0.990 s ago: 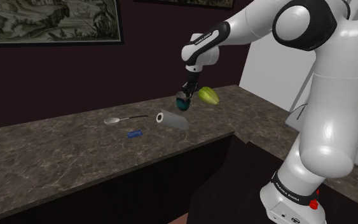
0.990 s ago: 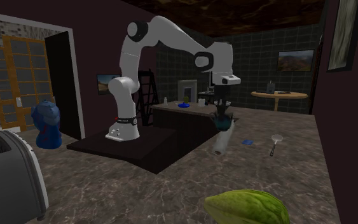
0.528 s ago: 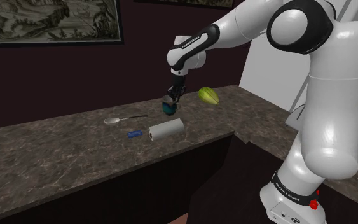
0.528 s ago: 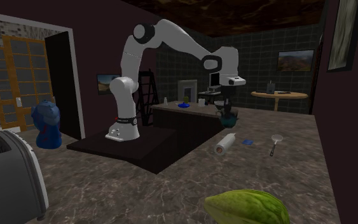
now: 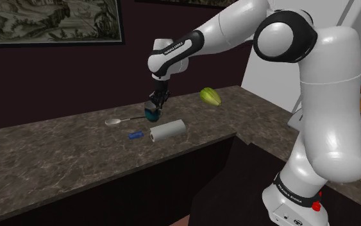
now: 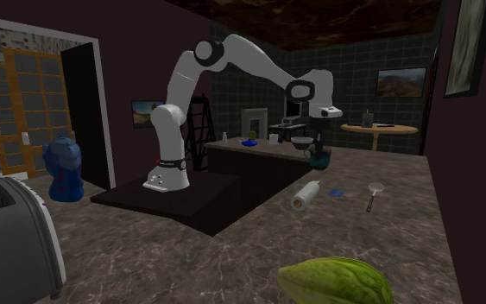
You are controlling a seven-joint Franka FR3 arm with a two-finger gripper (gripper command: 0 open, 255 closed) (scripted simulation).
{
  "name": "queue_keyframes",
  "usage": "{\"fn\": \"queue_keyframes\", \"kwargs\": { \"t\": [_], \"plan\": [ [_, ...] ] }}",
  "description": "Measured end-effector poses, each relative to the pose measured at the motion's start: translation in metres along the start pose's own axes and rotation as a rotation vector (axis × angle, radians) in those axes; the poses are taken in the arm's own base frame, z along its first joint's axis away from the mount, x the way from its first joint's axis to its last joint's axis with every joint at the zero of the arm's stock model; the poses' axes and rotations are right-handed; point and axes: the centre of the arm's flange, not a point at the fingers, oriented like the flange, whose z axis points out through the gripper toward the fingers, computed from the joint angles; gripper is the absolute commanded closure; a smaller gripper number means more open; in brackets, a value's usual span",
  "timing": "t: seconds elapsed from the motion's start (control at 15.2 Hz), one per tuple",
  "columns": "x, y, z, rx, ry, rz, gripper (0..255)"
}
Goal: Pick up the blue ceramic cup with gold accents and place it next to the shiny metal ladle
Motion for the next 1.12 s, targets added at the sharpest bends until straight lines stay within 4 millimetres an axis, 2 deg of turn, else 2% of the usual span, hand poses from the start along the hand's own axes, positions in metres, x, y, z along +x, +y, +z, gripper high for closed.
{"fn": "queue_keyframes", "kwargs": {
  "t": [1.12],
  "plan": [
    [0.058, -0.211, 0.033, 0.000, 0.001, 0.000, 255]
  ]
}}
